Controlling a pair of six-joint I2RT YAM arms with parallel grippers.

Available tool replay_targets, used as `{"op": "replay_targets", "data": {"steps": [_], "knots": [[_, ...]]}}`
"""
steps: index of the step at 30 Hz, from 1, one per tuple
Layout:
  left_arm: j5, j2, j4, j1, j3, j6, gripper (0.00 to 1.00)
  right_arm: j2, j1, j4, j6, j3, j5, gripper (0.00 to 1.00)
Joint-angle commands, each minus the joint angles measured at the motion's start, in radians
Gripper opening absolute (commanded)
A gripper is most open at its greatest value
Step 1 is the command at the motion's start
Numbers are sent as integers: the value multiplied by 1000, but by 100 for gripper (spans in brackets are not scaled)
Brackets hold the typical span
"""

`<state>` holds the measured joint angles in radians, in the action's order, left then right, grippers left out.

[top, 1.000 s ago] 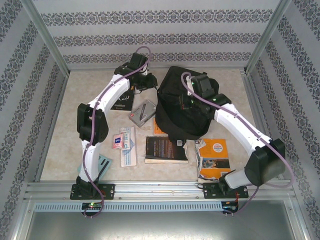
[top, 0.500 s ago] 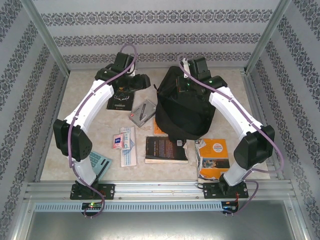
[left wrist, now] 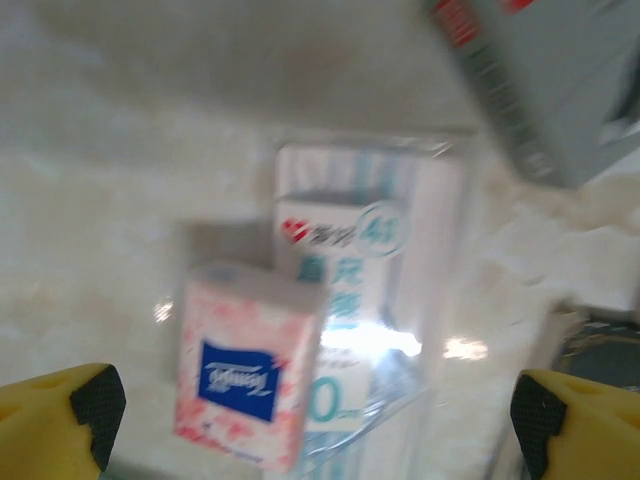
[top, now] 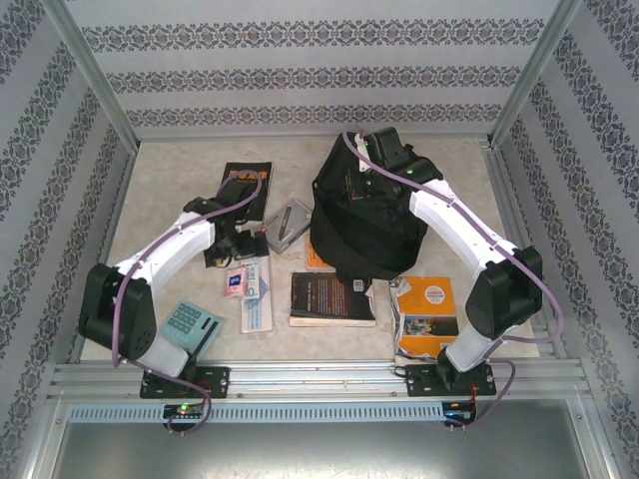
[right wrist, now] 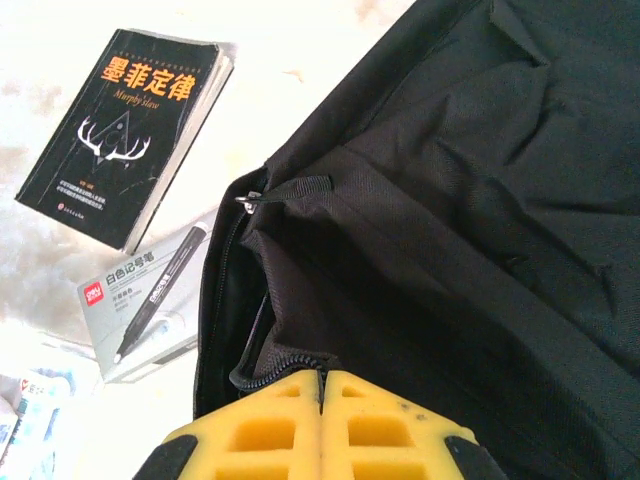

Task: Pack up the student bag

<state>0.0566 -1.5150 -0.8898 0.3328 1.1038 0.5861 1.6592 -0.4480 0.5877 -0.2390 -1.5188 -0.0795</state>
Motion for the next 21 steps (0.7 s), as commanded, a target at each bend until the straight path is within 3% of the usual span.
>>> {"op": "replay_targets", "data": {"steps": [1,6,12,21], "knots": [[22,-5,50,-37,-79,33,100,-16,-8,-25,-20,16,-25,0],[131,-65,144,-37,-120,36,99,-22,-6,-28,-19,25,-34,0],[157,-131,172,-38,-156,48,91,-28,-5,-38,-28,37,-49,0],[164,-62,133,-38,-191,42,82,-13,-8,-45,-40,34,-66,0]]}}
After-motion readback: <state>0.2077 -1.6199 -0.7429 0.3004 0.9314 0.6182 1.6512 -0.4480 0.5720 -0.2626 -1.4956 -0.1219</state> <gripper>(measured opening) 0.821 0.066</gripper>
